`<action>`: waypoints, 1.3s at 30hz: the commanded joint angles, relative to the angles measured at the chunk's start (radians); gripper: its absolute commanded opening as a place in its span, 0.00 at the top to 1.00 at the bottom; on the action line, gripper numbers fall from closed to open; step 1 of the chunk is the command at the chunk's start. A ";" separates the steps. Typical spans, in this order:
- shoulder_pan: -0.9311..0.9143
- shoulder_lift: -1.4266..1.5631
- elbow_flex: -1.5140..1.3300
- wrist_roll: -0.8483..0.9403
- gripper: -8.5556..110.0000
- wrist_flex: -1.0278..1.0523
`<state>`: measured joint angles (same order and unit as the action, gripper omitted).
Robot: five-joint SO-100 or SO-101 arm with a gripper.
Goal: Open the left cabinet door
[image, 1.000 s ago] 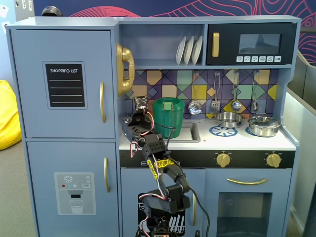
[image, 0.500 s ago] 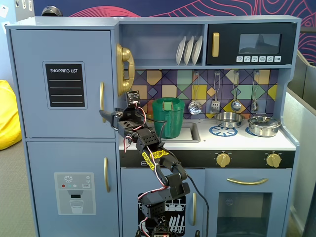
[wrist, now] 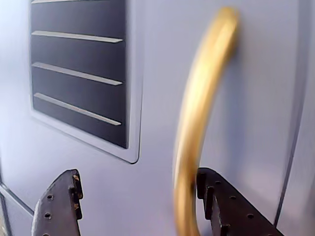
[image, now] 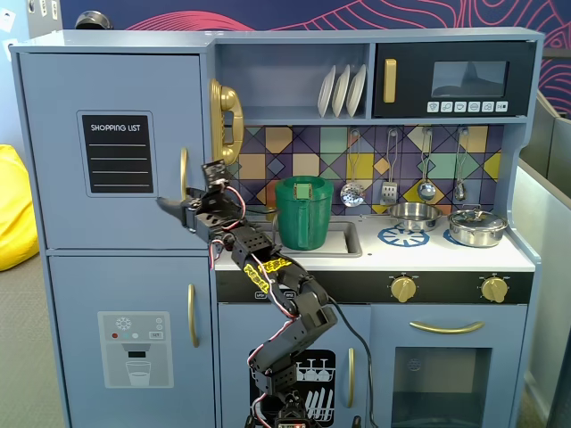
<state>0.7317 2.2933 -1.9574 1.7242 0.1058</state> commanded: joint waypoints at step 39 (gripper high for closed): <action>-0.242 0.456 -0.202 0.155 0.80 0.227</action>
<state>0.5584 2.8103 -2.2089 1.9190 0.3528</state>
